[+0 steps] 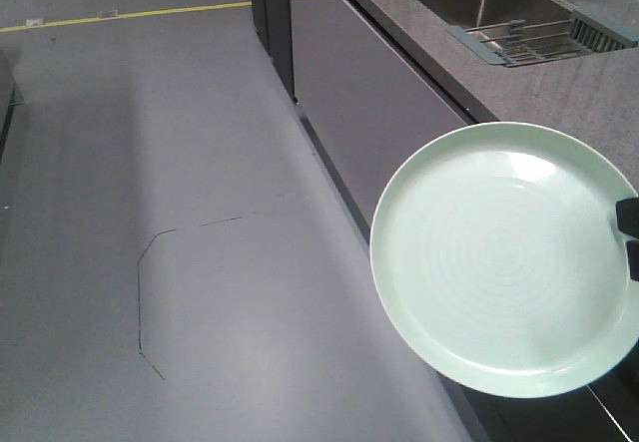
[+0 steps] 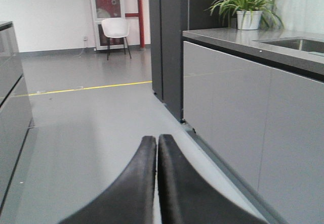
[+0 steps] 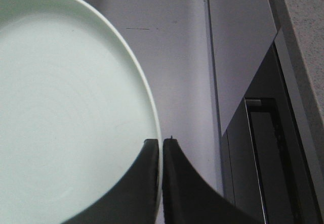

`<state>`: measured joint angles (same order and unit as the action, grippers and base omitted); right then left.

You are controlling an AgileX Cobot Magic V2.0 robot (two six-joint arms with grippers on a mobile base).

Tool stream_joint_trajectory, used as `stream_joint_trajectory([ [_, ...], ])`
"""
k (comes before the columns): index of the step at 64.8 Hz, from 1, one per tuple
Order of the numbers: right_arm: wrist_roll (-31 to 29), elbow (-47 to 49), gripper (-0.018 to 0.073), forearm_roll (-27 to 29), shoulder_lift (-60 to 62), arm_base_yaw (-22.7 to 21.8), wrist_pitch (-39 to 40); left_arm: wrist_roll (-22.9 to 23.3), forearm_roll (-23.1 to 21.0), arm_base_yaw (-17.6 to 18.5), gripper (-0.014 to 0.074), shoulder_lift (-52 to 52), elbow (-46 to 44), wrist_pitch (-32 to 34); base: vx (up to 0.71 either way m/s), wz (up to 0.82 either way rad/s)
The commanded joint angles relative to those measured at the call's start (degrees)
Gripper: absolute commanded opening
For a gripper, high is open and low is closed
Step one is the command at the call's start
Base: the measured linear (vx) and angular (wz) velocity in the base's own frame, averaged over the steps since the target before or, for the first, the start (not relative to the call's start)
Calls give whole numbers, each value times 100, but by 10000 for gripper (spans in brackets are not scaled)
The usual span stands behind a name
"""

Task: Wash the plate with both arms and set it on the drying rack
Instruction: 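Drive the base away from the counter holding the plate in the right gripper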

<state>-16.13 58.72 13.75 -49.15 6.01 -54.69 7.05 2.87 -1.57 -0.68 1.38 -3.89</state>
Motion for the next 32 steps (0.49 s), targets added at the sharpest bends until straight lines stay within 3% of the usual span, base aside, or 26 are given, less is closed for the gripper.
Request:
stream_joint_trajectory([
  [1, -3, 161, -6, 68, 35, -31, 364, 15, -49, 43, -6, -86, 124, 389, 6, 21],
  [32, -3, 161, -6, 68, 35, -31, 363, 15, -49, 43, -6, -86, 124, 389, 6, 21],
])
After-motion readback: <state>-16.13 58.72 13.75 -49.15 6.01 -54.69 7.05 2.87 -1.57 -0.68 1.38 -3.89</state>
